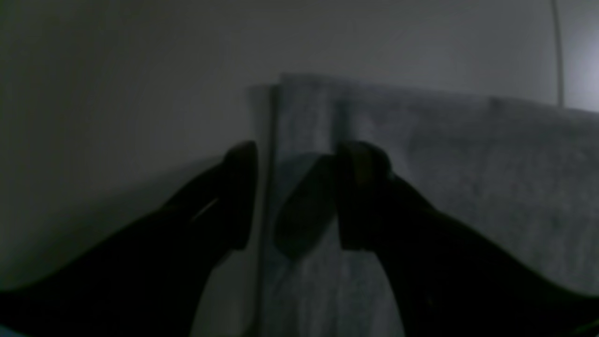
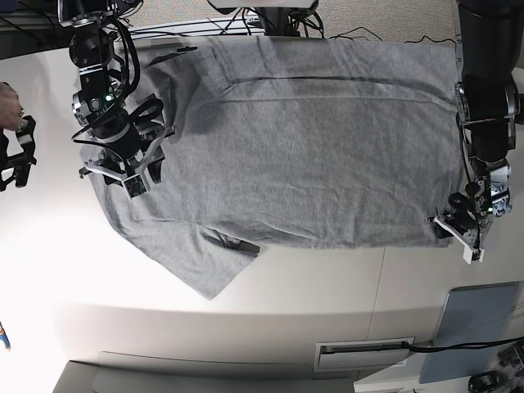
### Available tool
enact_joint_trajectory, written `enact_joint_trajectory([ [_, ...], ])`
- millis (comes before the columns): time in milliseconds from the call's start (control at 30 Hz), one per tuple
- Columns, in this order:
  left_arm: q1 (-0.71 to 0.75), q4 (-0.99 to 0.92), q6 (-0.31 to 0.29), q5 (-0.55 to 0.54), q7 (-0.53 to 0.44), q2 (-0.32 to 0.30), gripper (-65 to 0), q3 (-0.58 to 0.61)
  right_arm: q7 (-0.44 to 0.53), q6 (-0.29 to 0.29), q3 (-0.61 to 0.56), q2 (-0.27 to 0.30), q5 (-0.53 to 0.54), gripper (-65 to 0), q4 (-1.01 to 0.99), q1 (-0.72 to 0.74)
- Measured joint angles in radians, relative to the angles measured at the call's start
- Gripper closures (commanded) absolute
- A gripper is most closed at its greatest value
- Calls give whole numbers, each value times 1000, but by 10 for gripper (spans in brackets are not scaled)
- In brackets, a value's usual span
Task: Fold the T-shirt properly
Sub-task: 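Move both grippers down to the hem corners of the shirt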
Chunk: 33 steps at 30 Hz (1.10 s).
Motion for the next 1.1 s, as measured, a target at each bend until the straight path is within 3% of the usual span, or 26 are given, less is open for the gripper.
enact_joint_trajectory([
  [200, -2, 0, -5, -14, -7, 7, -282, 0, -4, 0, 0, 0, 0, -249, 0, 0],
  [300, -2, 0, -5, -14, -7, 8, -247, 0, -3, 0, 0, 0, 0, -249, 0, 0],
  [533, -1, -1, -5, -15, -7, 8, -2, 0, -4, 0, 0, 0, 0, -249, 0, 0],
  [800, -1, -2, -8, -18, -8, 11, 0, 0, 0, 5, 0, -2, -57, -249, -27, 35],
  [1033, -3, 1, -9, 6, 5, 11, 0, 0, 4, 11, 1, -47, -32, -249, -286, 286],
  [1100, -4, 2, -16, 29, 3, 11, 0, 0, -8, 49, 0, -67, -16, -249, -401, 369],
])
